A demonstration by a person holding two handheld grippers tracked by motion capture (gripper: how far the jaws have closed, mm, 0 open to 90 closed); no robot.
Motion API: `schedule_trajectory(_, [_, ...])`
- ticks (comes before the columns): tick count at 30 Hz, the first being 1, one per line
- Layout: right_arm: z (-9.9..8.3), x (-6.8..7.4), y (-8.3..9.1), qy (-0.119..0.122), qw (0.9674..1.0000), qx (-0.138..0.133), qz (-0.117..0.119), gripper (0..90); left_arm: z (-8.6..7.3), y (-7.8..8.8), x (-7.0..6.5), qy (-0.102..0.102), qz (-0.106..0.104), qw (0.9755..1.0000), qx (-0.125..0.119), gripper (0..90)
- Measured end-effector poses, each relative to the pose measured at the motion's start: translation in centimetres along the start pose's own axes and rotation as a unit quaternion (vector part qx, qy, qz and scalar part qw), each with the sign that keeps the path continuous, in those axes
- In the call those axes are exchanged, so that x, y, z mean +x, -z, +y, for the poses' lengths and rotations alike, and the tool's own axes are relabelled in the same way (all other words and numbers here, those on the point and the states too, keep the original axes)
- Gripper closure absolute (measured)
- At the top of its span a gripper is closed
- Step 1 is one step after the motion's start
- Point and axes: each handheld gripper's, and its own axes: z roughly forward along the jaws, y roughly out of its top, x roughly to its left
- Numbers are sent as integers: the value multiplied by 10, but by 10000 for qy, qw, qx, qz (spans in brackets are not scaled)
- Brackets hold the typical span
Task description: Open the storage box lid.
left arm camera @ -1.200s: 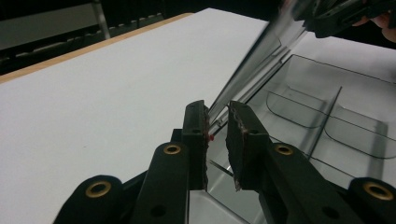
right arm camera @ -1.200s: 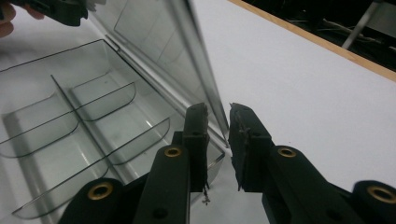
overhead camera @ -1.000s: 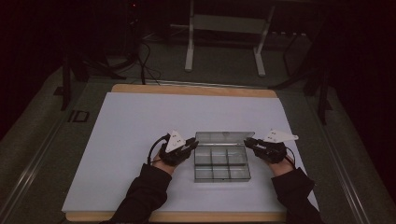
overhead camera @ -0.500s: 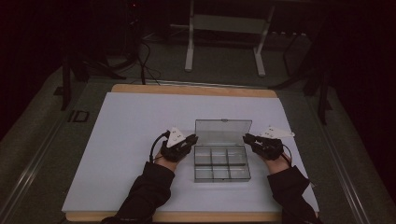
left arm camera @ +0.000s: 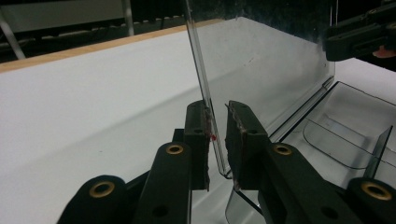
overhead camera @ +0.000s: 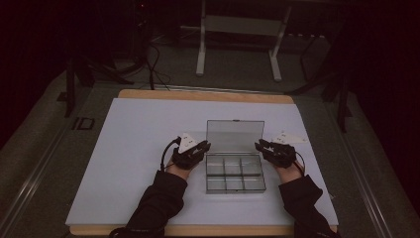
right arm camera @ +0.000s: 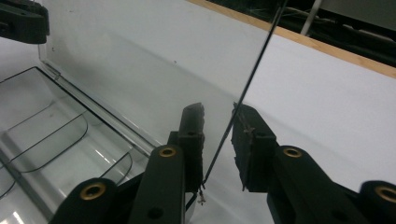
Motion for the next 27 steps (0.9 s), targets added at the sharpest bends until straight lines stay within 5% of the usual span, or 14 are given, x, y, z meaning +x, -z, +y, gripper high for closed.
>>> schedule_trajectory(27, [-7,-2,-14,-463,9985,258,126,590,-5,-17,4,554,-204,9974,424,632])
